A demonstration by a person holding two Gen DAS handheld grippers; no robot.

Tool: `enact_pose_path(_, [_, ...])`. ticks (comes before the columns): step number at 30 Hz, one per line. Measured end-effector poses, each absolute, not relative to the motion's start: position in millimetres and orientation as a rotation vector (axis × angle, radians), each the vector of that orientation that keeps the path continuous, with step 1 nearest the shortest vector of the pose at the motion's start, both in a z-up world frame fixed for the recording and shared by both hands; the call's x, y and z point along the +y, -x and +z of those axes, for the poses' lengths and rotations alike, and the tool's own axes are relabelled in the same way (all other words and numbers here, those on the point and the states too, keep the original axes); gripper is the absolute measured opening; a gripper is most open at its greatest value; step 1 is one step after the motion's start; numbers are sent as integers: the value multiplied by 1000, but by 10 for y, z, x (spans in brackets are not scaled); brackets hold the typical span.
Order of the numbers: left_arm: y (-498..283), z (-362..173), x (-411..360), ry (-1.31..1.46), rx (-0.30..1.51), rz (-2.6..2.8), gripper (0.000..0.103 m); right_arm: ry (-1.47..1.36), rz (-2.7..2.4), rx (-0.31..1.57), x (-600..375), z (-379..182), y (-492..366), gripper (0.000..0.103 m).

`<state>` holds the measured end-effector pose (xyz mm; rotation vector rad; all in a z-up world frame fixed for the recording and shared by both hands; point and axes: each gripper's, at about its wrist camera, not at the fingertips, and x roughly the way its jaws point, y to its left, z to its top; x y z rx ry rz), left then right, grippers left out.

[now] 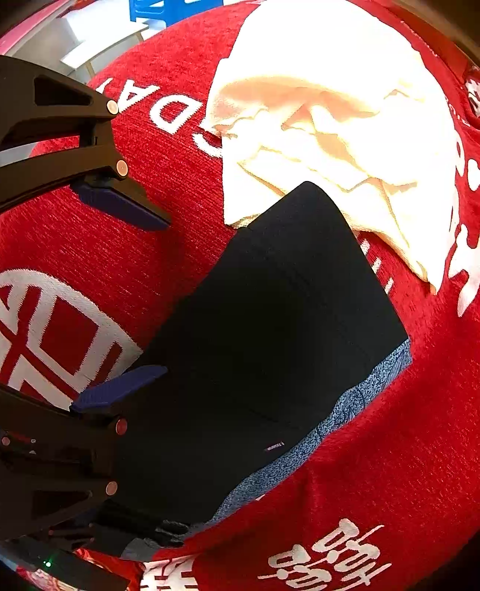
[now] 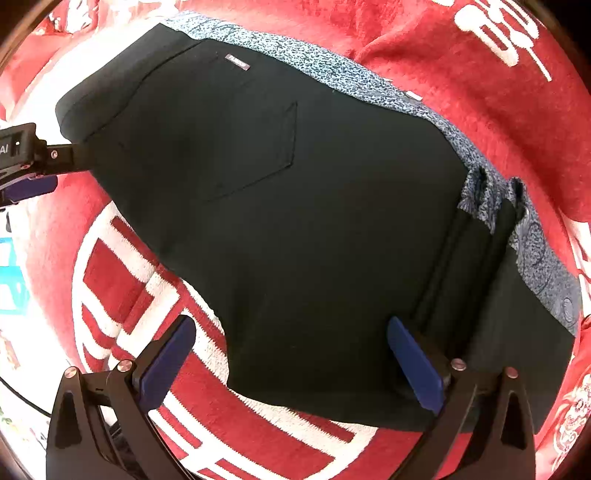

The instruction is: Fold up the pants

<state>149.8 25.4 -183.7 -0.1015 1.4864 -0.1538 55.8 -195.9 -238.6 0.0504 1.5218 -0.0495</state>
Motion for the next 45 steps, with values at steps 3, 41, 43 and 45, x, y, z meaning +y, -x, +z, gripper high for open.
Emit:
enact_pose_path(3, [-1484,-1811,262,110,1486,-155,76,-51,-49,1520,-1927,-2385,-534,103])
enact_pose_path(41, [-1927,-1981,462,491,1310,-309,102,-133,-60,1479,-2231,-2242,-527,103])
enact_pose_path(43, [-1887,-1941,396,433,1307,-264,89,-211,-56,1471,-2350,-2175,-545,103])
enact_pose_path(45, [-1883,-1913,377,353,1307,-234,49,-299,-69,1452,-2503,-2086,-565,103])
